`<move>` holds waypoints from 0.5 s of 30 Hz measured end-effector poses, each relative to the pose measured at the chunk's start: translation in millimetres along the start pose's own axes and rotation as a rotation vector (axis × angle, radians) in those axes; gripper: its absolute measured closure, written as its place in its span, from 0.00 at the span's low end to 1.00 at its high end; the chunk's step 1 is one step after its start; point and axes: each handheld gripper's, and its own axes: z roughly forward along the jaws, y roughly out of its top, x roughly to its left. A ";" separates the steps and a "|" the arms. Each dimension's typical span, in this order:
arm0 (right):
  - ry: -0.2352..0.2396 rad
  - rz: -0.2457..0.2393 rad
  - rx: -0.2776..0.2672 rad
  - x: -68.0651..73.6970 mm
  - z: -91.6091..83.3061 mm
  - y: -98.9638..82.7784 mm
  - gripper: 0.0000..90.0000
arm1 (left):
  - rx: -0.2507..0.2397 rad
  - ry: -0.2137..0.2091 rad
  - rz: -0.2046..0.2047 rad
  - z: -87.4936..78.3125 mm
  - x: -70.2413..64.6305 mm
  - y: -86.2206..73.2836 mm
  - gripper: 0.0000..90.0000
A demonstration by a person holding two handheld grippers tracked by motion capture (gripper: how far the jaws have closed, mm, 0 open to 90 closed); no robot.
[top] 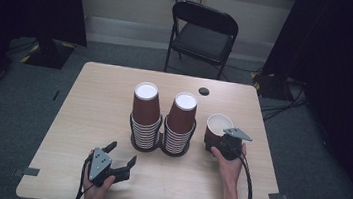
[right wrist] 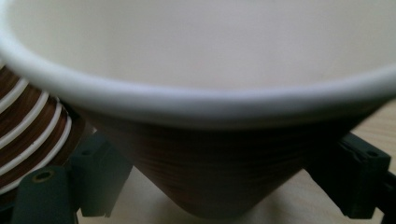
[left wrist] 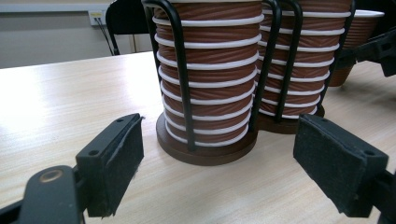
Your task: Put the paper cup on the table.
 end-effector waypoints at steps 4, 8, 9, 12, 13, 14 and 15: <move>-0.007 0.012 -0.008 -1.5 -4.4 0.4 0.15 | 0.000 0.002 -0.009 0.0 0.2 -0.1 0.18; 0.004 0.043 -0.020 -4.2 -7.3 -6.1 0.15 | -0.012 0.011 -0.009 -1.2 0.7 -0.4 0.18; 0.004 0.043 -0.020 -4.2 -7.3 -6.1 0.15 | -0.012 0.011 -0.009 -1.2 0.7 -0.4 0.18; 0.001 0.053 -0.027 -3.9 -14.7 -7.5 0.15 | -0.012 0.011 -0.014 -1.0 1.0 -0.4 0.18; 0.001 0.053 -0.027 -3.9 -14.7 -7.5 0.15 | -0.012 0.011 -0.014 -1.0 1.0 -0.4 0.18; -0.009 0.054 -0.042 -2.1 -19.0 -6.8 0.15 | -0.009 0.013 -0.017 -0.8 0.9 -0.4 0.18; -0.012 0.058 -0.042 -2.3 -19.3 -7.7 0.15 | -0.012 0.013 -0.017 -1.0 1.1 -0.4 0.18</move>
